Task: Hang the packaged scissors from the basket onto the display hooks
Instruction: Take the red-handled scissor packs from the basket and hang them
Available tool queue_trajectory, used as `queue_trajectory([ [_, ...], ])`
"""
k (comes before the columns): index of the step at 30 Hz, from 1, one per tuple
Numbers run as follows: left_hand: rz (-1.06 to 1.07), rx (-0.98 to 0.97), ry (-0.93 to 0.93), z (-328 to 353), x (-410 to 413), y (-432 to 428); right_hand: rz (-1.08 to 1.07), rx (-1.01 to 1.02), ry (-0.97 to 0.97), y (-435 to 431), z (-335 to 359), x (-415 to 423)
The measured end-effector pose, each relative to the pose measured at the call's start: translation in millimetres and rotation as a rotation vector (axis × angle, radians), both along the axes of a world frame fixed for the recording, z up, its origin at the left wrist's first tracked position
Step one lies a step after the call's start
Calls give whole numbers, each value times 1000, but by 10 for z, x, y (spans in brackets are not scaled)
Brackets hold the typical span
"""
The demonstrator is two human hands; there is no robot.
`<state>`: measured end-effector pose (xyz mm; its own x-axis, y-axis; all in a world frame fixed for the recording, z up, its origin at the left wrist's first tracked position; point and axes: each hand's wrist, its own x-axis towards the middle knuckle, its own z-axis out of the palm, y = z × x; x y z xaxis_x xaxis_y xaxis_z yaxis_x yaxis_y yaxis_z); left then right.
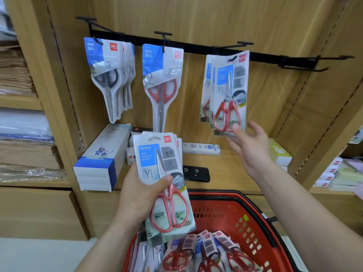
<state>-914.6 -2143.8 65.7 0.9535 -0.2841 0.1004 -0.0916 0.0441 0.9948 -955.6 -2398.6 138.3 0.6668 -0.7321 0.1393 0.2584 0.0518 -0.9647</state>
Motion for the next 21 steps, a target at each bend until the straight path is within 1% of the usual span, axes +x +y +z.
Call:
queue_trajectory([
  [1,1,1,2,3,-2,-5,-27,4,71,-10,-71,-12],
  [3,-1,4,3,-3,-3,-9,-74,-63,280,57,-232,-100],
  [4,-4,8,2,-5,-5,-12,-58,-89,368,119,-320,-160],
  [5,-8,10,2,-8,-10,-14,2,-92,430,210,-405,-228],
  [7,-12,9,3,-27,-12,-26,236,-97,518,447,-539,-385],
  [9,-11,5,3,-45,-11,-42,488,-211,562,698,-642,-524],
  [10,-13,1,6,-49,-16,-49,562,-264,562,812,-682,-574],
  [11,-13,-9,16,-56,-19,-60,583,-307,551,910,-717,-606],
  [14,-18,-44,51,-78,-43,-74,475,-407,505,1048,-782,-637],
  [16,-24,-58,62,-92,-51,-77,446,-450,482,1063,-796,-646],
  [21,-74,-83,118,-91,-27,-57,368,-393,514,1064,-897,-670],
])
